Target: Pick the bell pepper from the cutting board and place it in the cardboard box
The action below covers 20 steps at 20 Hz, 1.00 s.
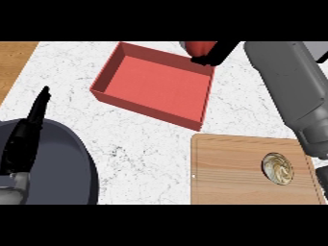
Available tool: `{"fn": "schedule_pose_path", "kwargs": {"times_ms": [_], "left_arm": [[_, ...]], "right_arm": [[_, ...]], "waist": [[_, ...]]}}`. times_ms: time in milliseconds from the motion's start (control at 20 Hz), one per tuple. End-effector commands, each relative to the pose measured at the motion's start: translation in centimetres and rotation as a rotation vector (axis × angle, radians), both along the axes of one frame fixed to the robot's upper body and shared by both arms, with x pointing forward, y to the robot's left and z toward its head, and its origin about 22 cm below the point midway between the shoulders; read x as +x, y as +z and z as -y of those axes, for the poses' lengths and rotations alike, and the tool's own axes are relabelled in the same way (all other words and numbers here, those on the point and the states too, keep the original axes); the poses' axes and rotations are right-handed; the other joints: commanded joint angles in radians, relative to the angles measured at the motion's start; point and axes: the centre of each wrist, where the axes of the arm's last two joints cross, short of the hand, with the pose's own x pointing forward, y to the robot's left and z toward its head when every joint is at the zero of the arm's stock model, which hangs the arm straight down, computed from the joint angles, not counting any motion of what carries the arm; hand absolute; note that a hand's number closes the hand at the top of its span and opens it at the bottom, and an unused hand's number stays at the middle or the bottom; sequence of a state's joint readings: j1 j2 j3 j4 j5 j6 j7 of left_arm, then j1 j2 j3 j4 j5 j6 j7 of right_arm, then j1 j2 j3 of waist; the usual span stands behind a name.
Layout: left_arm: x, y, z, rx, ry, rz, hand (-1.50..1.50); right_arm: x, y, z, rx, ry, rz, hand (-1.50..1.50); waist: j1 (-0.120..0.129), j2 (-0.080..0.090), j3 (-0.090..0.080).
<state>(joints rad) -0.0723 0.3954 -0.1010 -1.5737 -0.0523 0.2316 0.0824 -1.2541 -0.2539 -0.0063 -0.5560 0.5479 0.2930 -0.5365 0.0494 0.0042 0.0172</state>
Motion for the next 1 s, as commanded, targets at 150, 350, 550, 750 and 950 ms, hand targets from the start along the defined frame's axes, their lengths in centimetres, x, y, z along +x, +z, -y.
{"fn": "schedule_pose_path", "kwargs": {"times_ms": [150, 350, 550, 750, 950], "left_arm": [[-0.7, -2.8, 1.7, -0.063, -0.014, -0.088, 0.00], [0.1, -2.8, 1.5, -0.069, -0.037, -0.116, 0.00], [0.6, -2.2, 2.4, -0.062, -0.053, -0.086, 0.00], [-0.2, -1.8, 3.0, -0.057, -0.077, -0.069, 0.00], [1.1, -0.8, 2.4, -0.061, -0.090, -0.086, 0.00]], "right_arm": [[-0.4, -0.9, -7.5, -0.070, 0.008, -0.051, 1.50], [-1.0, -2.2, -10.3, -0.129, 0.015, -0.077, 1.50], [-1.6, -4.7, -11.9, -0.203, -0.017, -0.095, 1.50], [-1.4, -7.2, -10.8, -0.199, -0.110, -0.182, -1.50], [-1.8, -9.6, -9.9, -0.190, -0.121, -0.184, -1.50]], "waist": [[0.006, 0.014, -0.019], [0.004, 0.020, -0.019], [0.011, 0.021, -0.019], [0.051, 0.032, -0.019], [0.059, 0.031, -0.018]]}}
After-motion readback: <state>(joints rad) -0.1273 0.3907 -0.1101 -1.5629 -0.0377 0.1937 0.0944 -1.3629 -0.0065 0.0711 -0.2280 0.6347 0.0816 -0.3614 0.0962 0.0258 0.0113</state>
